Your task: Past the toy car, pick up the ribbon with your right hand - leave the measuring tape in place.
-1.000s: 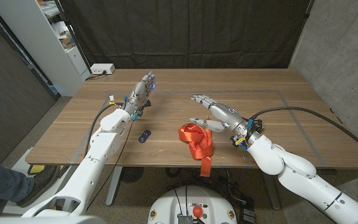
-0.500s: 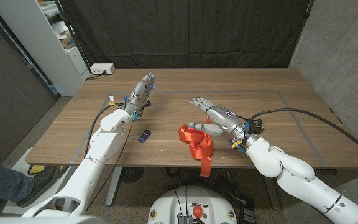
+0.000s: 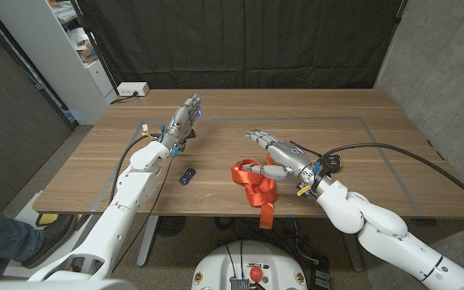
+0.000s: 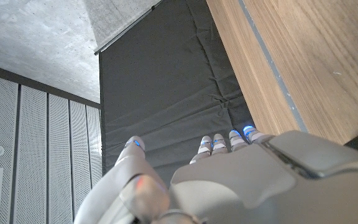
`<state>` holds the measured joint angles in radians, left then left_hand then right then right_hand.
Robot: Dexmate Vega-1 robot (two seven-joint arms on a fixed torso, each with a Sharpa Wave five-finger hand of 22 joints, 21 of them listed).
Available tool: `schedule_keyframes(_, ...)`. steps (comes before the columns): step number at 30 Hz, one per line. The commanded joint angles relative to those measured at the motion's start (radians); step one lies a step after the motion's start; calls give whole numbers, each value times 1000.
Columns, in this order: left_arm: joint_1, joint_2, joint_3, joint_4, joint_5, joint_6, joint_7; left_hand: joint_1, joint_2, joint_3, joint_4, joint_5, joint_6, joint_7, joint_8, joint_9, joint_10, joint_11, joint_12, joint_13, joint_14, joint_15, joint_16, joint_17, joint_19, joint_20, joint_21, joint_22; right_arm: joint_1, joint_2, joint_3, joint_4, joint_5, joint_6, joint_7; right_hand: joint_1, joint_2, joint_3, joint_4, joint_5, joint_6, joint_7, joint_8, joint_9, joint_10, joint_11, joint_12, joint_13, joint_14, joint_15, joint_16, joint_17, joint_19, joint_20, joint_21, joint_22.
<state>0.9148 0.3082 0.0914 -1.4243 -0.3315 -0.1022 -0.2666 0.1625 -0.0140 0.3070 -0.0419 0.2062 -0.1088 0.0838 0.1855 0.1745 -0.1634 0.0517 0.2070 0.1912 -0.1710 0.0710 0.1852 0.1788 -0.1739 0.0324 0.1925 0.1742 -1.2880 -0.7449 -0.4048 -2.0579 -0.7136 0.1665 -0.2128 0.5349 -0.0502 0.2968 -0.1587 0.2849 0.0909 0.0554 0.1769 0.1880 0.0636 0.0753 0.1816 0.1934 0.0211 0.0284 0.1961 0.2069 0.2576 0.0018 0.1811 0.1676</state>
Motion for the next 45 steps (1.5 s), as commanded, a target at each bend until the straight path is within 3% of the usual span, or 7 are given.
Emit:
schedule_keyframes(1, -2, -1, 2, 3, 4, 3, 2, 3, 13, 2, -3, -6, 7, 1, 7, 3, -2, 10, 3, 1, -32, 7, 5, 4, -85, 4, 4, 6, -11, -10, -20, -30, -47, -52, 11, 3, -10, -2, -3, 8, -13, 1, -1, 6, -11, -2, 3, 2, -7, 7, -3, 1, -7, 6, 1, 3)
schedule_keyframes(45, -31, -12, 10, 45, 9, -3, -12, 1, 16, -1, -8, -8, 15, 1, 6, 3, 0, 9, 3, 1, -29, 6, 5, 4, -85, 2, 5, 6, 2, -2, -118, -73, -182, -230, 128, 27, -48, -15, 5, 66, -87, -6, 4, 7, -97, -4, -2, 3, -68, 39, -6, 4, -63, 31, 0, 4)
